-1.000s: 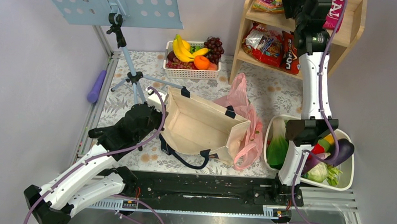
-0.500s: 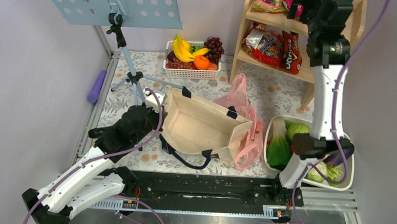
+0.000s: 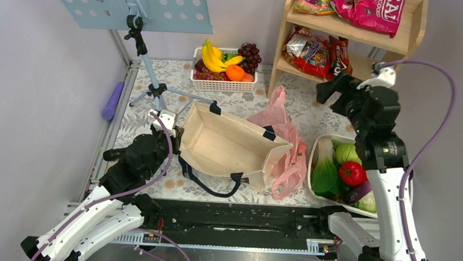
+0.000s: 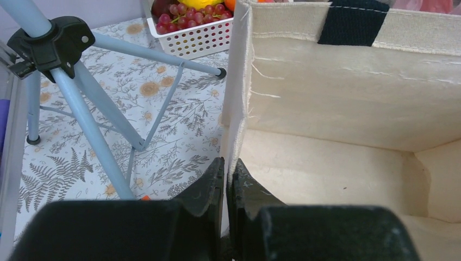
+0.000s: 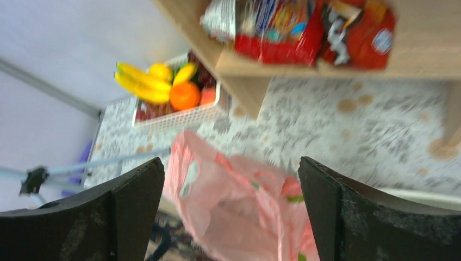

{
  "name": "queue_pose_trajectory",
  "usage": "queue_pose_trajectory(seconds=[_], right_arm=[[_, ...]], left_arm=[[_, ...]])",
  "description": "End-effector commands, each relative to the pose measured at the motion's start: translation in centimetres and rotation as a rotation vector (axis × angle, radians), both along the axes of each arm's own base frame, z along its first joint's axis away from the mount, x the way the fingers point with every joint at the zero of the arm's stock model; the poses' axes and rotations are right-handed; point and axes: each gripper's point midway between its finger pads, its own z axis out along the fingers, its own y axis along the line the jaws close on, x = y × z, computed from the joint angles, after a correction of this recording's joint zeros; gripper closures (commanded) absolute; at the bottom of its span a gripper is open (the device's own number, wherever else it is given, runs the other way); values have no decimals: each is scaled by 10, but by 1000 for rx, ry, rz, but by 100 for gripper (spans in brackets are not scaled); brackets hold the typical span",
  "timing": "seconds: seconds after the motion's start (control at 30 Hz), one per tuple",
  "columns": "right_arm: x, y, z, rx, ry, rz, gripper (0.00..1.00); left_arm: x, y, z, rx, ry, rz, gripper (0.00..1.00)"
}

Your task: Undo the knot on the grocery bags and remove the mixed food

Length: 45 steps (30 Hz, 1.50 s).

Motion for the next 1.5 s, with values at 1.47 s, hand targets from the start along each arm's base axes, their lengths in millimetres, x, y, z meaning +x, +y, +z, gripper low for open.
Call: queue_pose_trajectory(seconds=[1.47], right_arm=[[-50,53,-343,-294,936,56,0]], left_arm=[[12,-4,20,2,-78,3,100]])
